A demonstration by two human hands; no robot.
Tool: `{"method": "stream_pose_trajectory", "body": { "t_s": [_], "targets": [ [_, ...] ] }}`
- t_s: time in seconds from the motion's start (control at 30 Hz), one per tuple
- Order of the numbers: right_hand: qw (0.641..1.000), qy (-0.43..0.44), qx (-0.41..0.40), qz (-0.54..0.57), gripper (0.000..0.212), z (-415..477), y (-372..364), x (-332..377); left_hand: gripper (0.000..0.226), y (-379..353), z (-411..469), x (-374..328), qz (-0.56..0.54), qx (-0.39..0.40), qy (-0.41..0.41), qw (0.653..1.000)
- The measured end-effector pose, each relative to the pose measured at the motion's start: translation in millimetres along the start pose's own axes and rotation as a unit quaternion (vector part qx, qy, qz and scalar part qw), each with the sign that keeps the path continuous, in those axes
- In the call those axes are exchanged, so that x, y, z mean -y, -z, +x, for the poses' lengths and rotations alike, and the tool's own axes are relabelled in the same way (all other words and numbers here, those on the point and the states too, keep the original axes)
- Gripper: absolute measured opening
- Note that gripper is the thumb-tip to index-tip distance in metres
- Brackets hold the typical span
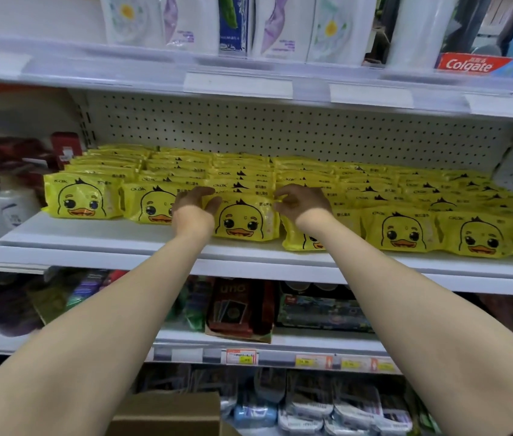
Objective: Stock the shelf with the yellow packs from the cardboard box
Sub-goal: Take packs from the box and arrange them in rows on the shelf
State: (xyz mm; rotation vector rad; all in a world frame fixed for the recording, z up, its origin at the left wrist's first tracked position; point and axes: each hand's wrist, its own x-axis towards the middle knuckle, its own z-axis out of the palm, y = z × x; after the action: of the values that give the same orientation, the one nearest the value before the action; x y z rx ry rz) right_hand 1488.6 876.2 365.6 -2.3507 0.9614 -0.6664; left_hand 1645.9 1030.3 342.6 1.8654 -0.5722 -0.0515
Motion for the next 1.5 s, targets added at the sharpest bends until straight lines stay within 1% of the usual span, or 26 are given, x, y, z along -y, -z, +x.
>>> {"method": "stream_pose_trajectory", "body": {
  "t_s": [0.1, 0.23, 0.3, 0.37, 0.5, 0.6, 0.7, 0.8, 0.87, 0.93, 1.0, 1.1, 1.13, 1.23, 1.37, 1.5],
  "targets": [
    [1.000, 0.002, -0.003, -0.020, 0.024, 4, -5, 8, 0.024, -2, 3, -1, -0.024, 0.028, 0.018, 0.999],
    [1.000, 0.013, -0.009, -0.001, 0.018, 4, -12, 10, 0.020, 1, 7, -1, -0.074, 0.032, 0.032, 0.996],
    [0.999, 0.029, -0.014, 0.020, 0.015, 3, -13, 10, 0.014, 5, 8, -1, -0.091, 0.039, 0.025, 0.995],
    [0.997, 0.037, -0.005, 0.065, 0.016, 1, -11, 10, 0.009, 8, 9, 0, -0.105, 0.055, 0.017, 0.993],
    [0.991, 0.038, 0.024, 0.125, 0.015, -5, -8, 10, 0.014, 14, 5, 4, -0.136, 0.107, -0.012, 0.985],
    [0.990, 0.031, 0.042, 0.134, 0.010, -6, -7, 11, 0.014, 17, 6, 7, -0.136, 0.125, -0.029, 0.982],
    [0.988, 0.014, 0.046, 0.148, 0.005, -5, -4, 13, 0.007, 20, 12, 7, -0.113, 0.146, -0.036, 0.982],
    [0.988, -0.005, 0.028, 0.151, 0.006, -3, -1, 12, 0.009, 30, 19, 2, -0.073, 0.205, -0.030, 0.976],
    [0.987, -0.013, 0.018, 0.156, 0.013, -3, -1, 14, 0.012, 36, 25, -2, -0.057, 0.228, -0.017, 0.972],
    [0.987, -0.013, 0.006, 0.162, 0.017, -4, -4, 19, 0.011, 40, 31, -6, -0.061, 0.211, -0.012, 0.975],
    [0.988, -0.009, -0.010, 0.151, 0.015, -1, -8, 24, 0.011, 38, 36, -9, -0.071, 0.183, -0.006, 0.980],
    [0.993, -0.009, -0.031, 0.109, 0.006, 6, -12, 28, 0.013, 32, 41, -11, -0.065, 0.160, 0.001, 0.985],
    [0.995, -0.011, -0.037, 0.090, 0.008, 9, -14, 28, 0.011, 29, 43, -10, -0.050, 0.157, -0.003, 0.986],
    [0.998, -0.019, -0.051, 0.038, 0.021, 10, -19, 27, 0.015, 22, 43, -6, 0.000, 0.150, -0.024, 0.988],
    [0.998, -0.019, -0.065, -0.013, 0.027, 2, -22, 33, 0.027, 21, 41, -4, 0.019, 0.133, -0.040, 0.990],
    [0.994, -0.043, -0.064, -0.078, 0.047, -8, -14, 46, 0.042, 36, 43, -4, 0.043, 0.118, -0.053, 0.991]
  ]
}}
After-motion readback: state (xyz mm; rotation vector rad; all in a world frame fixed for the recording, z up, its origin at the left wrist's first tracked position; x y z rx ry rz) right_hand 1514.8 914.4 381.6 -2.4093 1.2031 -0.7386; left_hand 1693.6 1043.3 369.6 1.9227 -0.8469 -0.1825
